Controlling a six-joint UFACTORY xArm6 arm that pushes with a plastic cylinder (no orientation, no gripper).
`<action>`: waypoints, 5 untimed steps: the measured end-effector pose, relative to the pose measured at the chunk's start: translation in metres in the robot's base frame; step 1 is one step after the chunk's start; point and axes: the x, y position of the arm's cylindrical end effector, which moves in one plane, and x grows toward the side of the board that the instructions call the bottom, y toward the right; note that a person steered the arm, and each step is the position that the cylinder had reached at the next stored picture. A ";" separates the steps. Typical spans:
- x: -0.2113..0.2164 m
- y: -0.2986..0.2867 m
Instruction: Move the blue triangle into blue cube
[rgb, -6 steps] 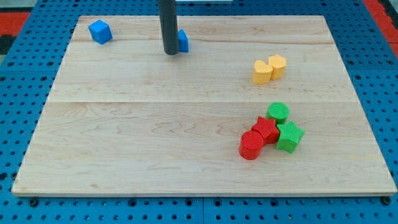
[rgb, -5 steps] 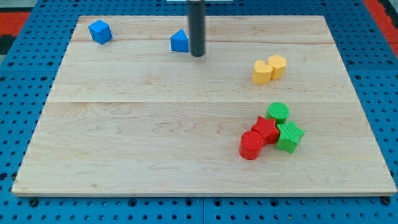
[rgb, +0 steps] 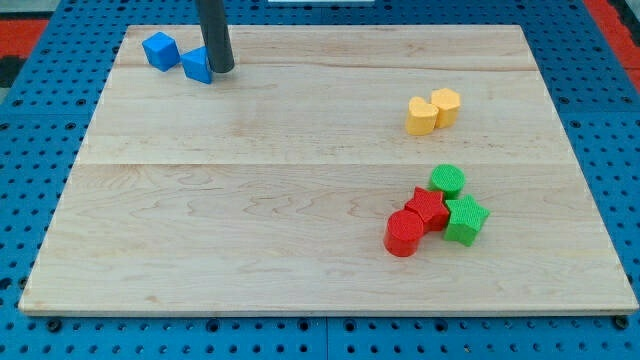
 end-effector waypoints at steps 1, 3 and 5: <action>0.002 -0.005; -0.004 -0.024; 0.013 0.058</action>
